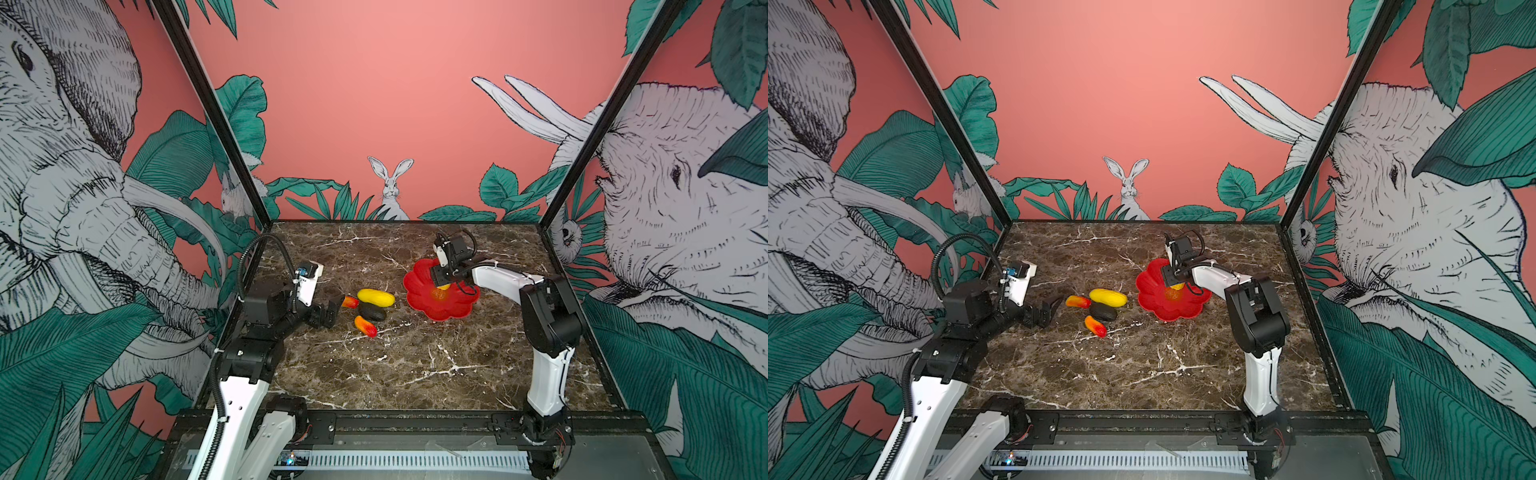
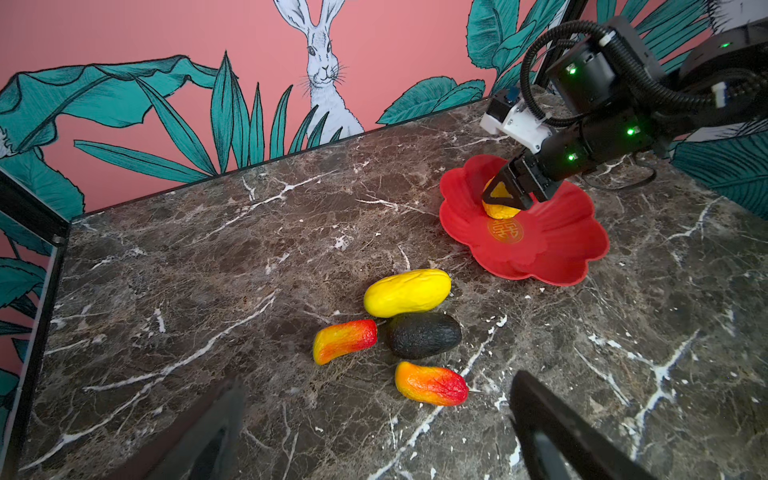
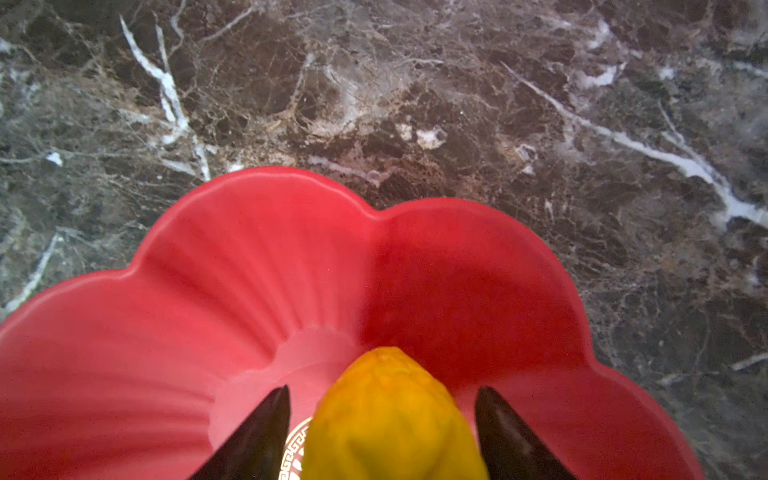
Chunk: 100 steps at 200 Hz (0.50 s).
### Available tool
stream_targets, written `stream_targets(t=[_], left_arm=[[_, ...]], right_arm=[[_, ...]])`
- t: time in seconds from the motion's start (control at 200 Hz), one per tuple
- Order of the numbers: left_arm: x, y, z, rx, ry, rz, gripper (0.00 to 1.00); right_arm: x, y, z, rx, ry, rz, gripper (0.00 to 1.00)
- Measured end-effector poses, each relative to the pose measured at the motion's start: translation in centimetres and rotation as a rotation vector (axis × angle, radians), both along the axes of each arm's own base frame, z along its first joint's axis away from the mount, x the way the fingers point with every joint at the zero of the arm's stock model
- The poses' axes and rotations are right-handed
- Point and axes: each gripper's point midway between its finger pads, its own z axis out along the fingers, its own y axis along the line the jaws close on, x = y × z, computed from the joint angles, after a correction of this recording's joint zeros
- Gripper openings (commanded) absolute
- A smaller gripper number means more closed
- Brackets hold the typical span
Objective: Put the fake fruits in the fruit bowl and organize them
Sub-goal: 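Lower the yellow apple into the red bowl and open the right gripper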
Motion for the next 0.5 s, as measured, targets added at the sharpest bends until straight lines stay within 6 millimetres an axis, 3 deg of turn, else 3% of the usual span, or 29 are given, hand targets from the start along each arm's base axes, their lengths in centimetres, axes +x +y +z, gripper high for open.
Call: stream_targets(t=[0.04,0.175,0.315,0.385,0.5], left_arm=[[0.0,0.0,0.0,0.000,0.000,0.000,1.00],[0.0,0.0,0.0,0.001,-0.001,-0.002,1.00],[0.0,-0.1,-0.1,0.001,0.003,-0.005,1.00],[0.1,-0.1,-0.1,0.001,0.005,-0.005,1.00],[0.1,-0.1,-0.2,0.002,0.006,-0.006,1.00]], right_arm=[[0.0,0.0,0.1,-0.006,0.001,0.003,0.99],[-0.1,-0.1,1.5,-0.050,-0.001,0.031,0.99],[-0.6,0.6,6.1,-0.099,-0.073,0.087,0.99],[-1.3,2.4,9.2,-0.095,-0.131,0.149,0.99],[-3.5,7.4,13.6,-0.044,-0.215,0.305,0.99]])
